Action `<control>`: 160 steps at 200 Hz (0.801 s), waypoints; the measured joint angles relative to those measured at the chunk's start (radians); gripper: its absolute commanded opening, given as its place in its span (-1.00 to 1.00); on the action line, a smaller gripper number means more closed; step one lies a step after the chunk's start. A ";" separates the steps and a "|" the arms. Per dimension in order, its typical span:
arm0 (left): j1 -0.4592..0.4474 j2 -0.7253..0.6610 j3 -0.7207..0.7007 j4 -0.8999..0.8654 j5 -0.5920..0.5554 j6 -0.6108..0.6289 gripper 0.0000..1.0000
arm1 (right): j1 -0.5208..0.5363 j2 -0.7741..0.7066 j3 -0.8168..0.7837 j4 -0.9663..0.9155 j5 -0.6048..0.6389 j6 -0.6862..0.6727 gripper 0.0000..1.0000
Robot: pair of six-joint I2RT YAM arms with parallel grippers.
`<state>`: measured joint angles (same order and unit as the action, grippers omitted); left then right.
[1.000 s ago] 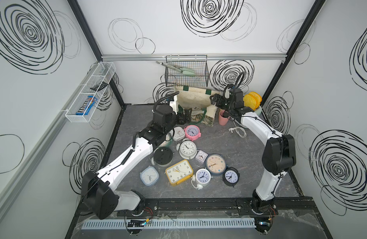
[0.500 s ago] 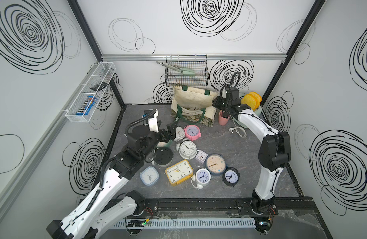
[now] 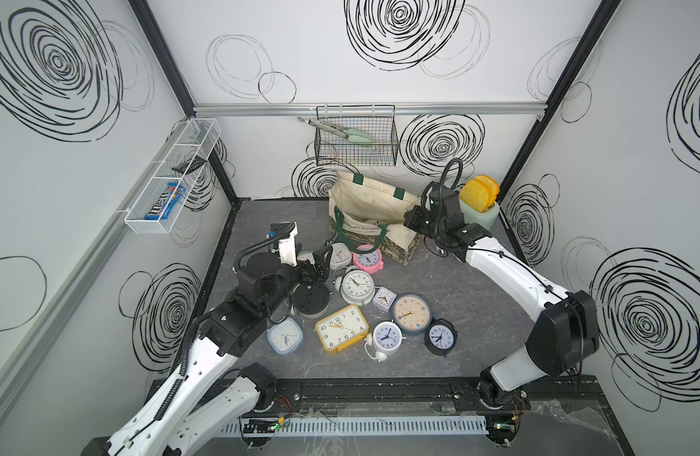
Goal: Put the alarm clock into the canvas bag
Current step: Adjust the canvas bag at the center of the board.
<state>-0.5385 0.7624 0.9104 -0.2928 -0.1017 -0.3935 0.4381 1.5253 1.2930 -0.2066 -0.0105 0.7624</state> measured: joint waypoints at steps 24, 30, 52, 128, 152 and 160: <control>-0.003 -0.007 -0.004 0.000 0.000 0.000 0.92 | -0.012 -0.036 -0.069 0.015 -0.005 -0.006 -0.48; -0.003 -0.007 -0.006 -0.001 0.000 0.000 0.92 | -0.013 -0.041 -0.081 0.022 -0.011 -0.010 -0.32; -0.003 -0.003 -0.009 -0.003 0.012 0.000 0.92 | -0.030 -0.060 -0.120 0.052 -0.047 -0.042 0.36; 0.003 -0.023 -0.030 -0.006 0.084 0.002 0.92 | -0.074 -0.385 -0.224 0.014 -0.058 -0.184 0.95; 0.003 -0.040 -0.051 -0.006 0.118 0.005 0.92 | -0.121 -0.512 -0.290 -0.105 -0.054 -0.171 0.95; 0.002 -0.045 -0.062 -0.006 0.127 0.008 0.92 | -0.130 -0.544 -0.318 -0.157 -0.038 -0.156 0.95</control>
<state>-0.5362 0.7170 0.8486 -0.2989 0.0257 -0.3851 0.3080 0.9810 0.9752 -0.3637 -0.0483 0.6060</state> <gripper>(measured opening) 0.961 0.975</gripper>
